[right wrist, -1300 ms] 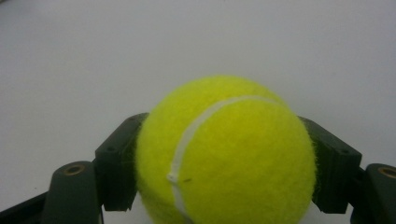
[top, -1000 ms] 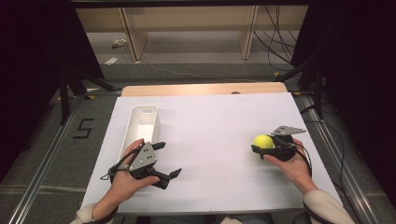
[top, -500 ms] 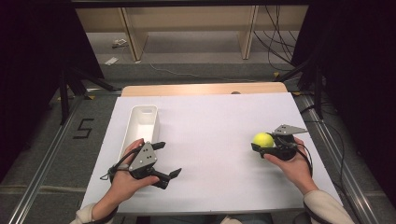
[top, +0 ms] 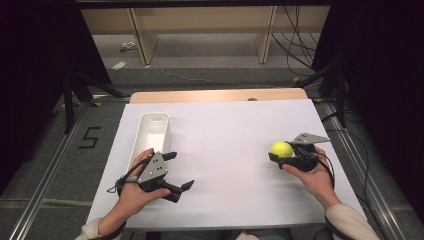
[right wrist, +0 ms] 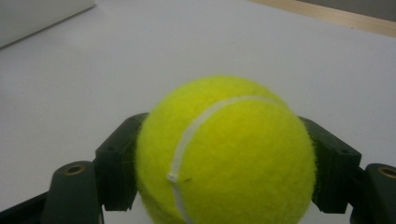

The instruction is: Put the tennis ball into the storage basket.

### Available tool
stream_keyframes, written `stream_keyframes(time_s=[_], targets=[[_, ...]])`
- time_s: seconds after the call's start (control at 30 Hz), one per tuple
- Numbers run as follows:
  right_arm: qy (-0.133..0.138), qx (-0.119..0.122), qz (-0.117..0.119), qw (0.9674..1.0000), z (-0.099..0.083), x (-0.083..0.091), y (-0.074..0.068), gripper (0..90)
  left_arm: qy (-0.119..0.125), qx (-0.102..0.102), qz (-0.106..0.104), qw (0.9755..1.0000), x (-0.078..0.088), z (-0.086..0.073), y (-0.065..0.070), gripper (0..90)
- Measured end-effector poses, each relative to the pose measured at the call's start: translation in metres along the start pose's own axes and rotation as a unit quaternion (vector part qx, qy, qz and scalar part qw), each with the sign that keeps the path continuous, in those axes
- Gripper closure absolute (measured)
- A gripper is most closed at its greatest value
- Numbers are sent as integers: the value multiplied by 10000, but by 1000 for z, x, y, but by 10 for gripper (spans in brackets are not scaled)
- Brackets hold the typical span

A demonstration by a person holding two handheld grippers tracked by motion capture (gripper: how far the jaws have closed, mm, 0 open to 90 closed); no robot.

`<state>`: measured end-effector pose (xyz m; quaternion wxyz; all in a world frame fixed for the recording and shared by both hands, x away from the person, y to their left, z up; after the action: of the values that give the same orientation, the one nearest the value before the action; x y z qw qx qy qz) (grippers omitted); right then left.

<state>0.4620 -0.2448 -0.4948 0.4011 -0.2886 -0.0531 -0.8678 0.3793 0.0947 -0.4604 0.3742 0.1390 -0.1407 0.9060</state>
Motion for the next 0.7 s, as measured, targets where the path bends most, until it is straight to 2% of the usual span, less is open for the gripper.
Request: stream_keyframes(time_s=[0.7], targets=[[168,109,107,9997,9,1,-10,263,-10,-5,-8,10000,0,0,0,0]])
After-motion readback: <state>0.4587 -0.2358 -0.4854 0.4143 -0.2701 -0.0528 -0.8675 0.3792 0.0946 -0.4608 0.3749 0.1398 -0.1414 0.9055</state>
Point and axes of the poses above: each handheld gripper's, and its own axes: x roughly backward along the jaws, z roughly out of its top, y roughly to its right, the point moved 8 cm from there along -x, roughly forward along the jaws, and after that the axes turned 10 degrees about z, right-handed, at the moved point
